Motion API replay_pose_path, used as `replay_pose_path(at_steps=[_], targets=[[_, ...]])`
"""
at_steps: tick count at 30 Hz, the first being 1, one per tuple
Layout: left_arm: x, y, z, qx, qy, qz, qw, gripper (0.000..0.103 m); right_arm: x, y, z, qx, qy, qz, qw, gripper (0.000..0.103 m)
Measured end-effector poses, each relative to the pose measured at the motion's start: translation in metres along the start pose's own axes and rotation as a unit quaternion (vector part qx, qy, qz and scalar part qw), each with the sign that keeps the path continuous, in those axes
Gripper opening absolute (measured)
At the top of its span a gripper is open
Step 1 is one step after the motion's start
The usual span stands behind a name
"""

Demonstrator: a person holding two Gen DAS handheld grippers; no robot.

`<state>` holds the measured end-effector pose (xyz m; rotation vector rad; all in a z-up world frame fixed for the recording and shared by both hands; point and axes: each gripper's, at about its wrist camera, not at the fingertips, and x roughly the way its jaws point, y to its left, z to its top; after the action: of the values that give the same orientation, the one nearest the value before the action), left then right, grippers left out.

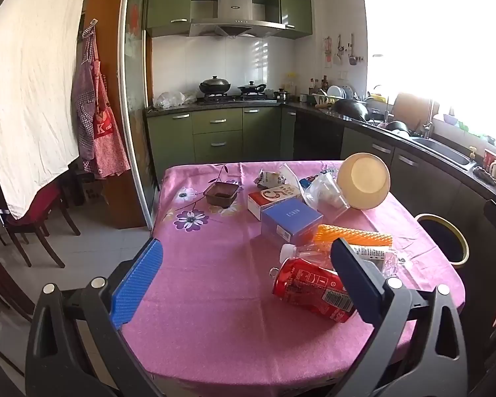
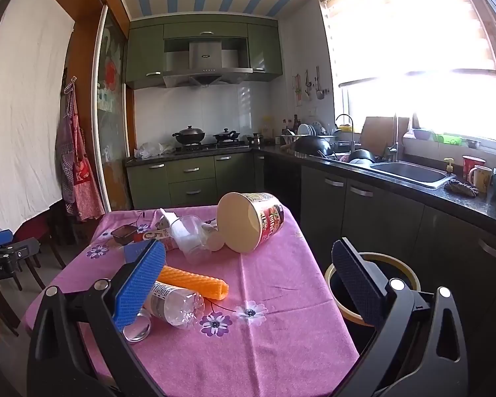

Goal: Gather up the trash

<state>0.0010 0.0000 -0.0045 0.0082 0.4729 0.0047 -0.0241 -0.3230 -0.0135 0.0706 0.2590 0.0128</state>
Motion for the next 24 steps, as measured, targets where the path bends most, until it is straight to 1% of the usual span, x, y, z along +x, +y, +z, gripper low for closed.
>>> replay_pose_path(at_steps=[2, 3, 8, 9, 24], targets=[[0.004, 0.001, 0.002, 0.0, 0.004, -0.001, 1.0, 0.097, 0.002, -0.002, -0.006, 0.001, 0.001, 0.0, 1.0, 0.099], [0.005, -0.001, 0.002, -0.001, 0.006, -0.001, 1.0, 0.097, 0.01, 0.002, -0.003, 0.0, 0.006, -0.001, 1.0, 0.099], [0.007, 0.0, 0.003, 0.0, 0.008, -0.001, 1.0, 0.097, 0.01, 0.002, -0.007, -0.001, 0.008, -0.002, 1.0, 0.099], [0.007, 0.001, 0.002, 0.0, 0.008, -0.001, 1.0, 0.097, 0.014, 0.004, -0.002, -0.001, 0.011, -0.003, 1.0, 0.099], [0.013, -0.002, 0.001, 0.001, 0.012, -0.002, 0.9999, 0.097, 0.019, 0.004, -0.005, -0.001, 0.019, -0.002, 1.0, 0.099]])
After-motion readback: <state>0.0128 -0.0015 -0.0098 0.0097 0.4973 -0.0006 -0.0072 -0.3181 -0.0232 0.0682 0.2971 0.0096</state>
